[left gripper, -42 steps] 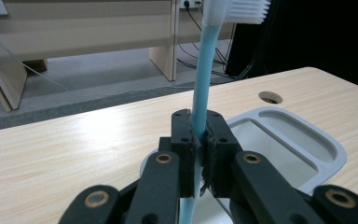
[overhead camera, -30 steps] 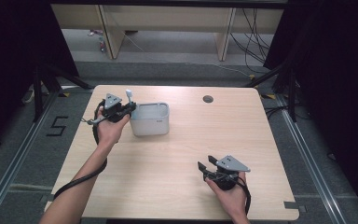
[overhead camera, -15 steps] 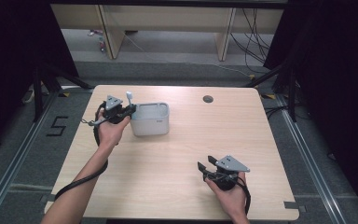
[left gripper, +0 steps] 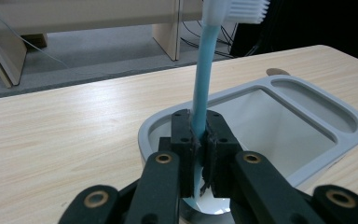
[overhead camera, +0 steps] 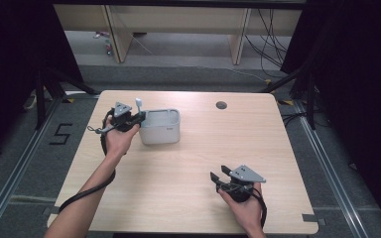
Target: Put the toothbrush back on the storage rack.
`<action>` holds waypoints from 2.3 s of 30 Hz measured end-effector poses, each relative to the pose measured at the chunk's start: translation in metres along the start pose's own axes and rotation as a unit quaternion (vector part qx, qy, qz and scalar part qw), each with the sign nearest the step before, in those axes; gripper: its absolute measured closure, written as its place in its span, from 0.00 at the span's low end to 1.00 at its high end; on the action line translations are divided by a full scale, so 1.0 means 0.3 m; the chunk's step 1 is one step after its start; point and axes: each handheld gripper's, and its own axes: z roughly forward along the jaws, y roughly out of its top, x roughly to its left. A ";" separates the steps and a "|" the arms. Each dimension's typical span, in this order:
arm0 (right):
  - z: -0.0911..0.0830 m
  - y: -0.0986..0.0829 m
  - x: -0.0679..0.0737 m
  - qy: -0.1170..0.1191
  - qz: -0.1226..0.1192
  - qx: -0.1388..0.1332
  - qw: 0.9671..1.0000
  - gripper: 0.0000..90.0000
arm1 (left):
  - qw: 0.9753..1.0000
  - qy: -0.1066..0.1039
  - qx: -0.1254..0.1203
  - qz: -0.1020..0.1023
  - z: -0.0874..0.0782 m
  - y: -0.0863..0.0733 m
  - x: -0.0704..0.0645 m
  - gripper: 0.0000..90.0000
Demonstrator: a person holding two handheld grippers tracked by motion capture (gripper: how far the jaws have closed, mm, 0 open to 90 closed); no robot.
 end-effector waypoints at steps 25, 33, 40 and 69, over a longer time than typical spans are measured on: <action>0.005 -0.001 -0.001 0.005 -0.003 -0.005 1.000 0.54 | 1.000 0.001 0.019 0.006 0.001 0.001 0.001 0.86; 0.002 0.000 0.005 0.012 0.010 0.006 1.000 0.54 | 1.000 0.004 0.006 0.007 -0.027 0.003 0.000 0.69; 0.004 -0.001 -0.002 0.004 -0.004 -0.005 1.000 0.54 | 1.000 -0.001 -0.021 -0.002 -0.065 0.007 -0.011 0.55; -0.004 0.001 0.003 0.008 0.017 0.003 1.000 0.54 | 0.999 -0.015 -0.035 0.027 -0.309 -0.089 -0.091 0.42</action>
